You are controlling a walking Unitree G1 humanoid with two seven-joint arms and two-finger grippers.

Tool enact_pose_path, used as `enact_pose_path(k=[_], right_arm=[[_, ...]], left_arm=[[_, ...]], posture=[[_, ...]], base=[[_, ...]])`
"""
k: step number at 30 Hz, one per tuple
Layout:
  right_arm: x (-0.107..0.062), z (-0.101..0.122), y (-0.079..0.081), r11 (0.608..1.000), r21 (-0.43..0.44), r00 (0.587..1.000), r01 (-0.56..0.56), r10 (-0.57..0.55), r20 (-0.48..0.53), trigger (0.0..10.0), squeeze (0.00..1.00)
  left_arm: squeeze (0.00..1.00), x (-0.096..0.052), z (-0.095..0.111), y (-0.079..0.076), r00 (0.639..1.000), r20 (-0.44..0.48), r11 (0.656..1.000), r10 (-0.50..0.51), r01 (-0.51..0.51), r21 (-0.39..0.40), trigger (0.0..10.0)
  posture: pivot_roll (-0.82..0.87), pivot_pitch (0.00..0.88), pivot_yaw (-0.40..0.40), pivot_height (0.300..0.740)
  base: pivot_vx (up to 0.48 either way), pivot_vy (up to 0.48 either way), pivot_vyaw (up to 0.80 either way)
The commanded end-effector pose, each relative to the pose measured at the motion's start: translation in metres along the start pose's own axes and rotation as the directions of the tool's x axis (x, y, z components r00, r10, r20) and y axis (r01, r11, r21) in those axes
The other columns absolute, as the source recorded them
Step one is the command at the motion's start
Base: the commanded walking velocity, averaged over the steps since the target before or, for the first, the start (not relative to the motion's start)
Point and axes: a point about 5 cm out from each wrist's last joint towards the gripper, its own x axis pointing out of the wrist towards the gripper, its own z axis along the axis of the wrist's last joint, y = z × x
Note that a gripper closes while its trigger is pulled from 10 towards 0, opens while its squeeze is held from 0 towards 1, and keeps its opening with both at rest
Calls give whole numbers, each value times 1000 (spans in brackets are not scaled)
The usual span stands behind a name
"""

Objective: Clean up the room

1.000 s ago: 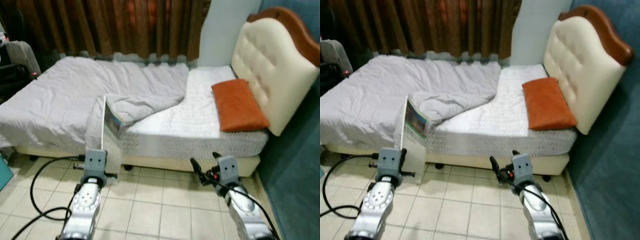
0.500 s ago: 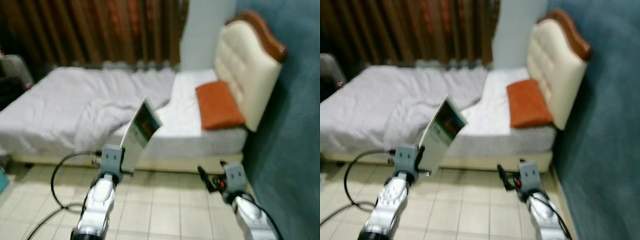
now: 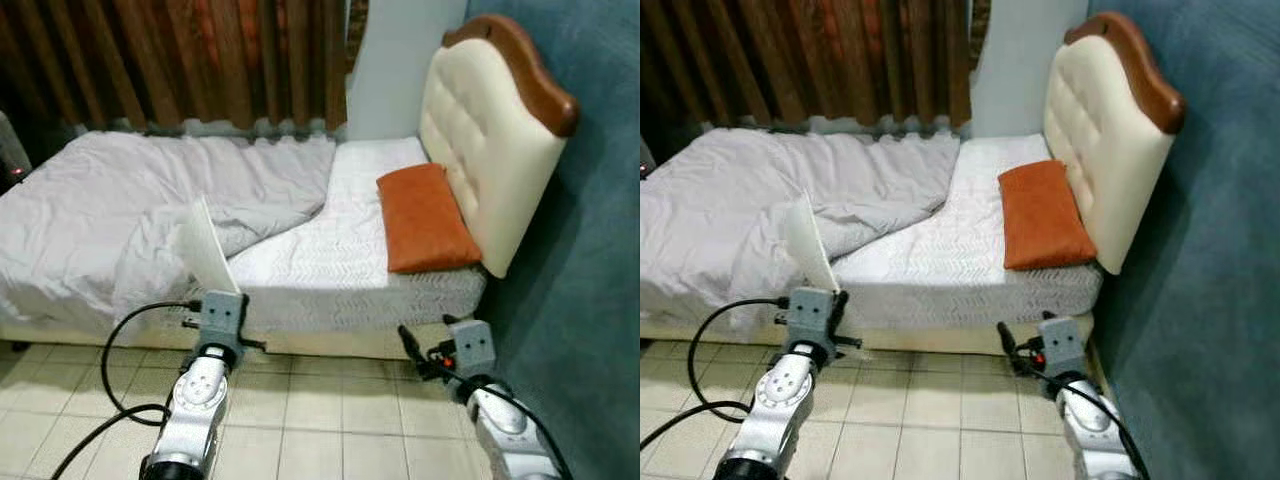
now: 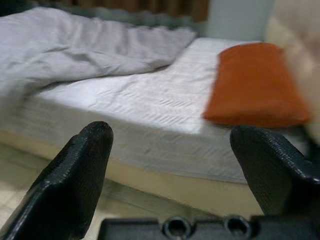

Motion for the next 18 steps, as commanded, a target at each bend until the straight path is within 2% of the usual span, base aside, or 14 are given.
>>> enact_pose_path(k=[1, 18], right_arm=[[7, 4, 11, 999, 13, 999, -32, 31, 20, 10000, 0], [6, 2, 12, 999, 9, 999, -34, 34, 13, 10000, 0]], left_arm=[[0, 5, 13, 13, 998, 55, 999, 23, -24, 22, 10000], [0, 8, 13, 14, 999, 54, 999, -1, -1, 37, 10000]], posture=[[14, 0, 19, 740], [11, 0, 26, 740]], base=[[480, 0, 0], [480, 0, 0]])
